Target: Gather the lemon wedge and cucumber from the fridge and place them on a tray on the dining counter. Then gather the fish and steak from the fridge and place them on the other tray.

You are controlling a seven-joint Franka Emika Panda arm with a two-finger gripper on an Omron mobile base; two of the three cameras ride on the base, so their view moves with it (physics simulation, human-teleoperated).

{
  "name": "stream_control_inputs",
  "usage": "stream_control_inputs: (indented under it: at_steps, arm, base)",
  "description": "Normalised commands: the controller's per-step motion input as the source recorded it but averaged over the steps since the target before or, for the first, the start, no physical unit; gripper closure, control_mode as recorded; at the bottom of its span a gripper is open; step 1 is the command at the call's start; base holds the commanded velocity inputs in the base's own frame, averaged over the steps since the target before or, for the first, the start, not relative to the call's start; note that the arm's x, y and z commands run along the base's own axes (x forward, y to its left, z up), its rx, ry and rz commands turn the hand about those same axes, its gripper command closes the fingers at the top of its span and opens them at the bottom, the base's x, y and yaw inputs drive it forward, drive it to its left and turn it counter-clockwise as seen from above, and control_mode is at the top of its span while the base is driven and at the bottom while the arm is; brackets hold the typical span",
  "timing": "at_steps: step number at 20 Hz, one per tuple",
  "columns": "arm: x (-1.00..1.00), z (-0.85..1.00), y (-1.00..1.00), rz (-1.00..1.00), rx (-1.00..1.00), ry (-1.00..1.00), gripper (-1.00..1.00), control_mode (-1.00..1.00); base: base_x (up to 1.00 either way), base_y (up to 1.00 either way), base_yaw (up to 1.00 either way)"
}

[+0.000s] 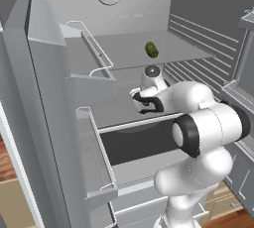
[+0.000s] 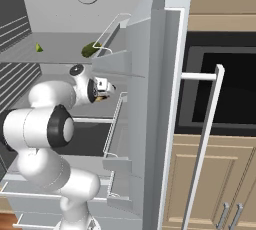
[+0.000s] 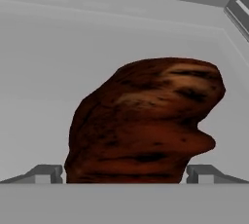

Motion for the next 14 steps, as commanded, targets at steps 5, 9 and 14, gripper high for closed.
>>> stream_control_inputs:
  at_steps: [5, 9, 14]
  arm:
    - [-0.24, 0.00, 0.00, -0.01, 0.00, -0.02, -1.00, -1.00]
    - [-0.14, -0.02, 0.00, -0.01, 0.00, 0.02, -1.00, -1.00]
    - [-0.01, 0.00, -0.02, 0.00, 0.00, 0.08, -1.00, -1.00]
  base:
    - [0.00, 0.00, 0.00]
    - [0.00, 0.00, 0.00]
    - [0.00, 0.00, 0.00]
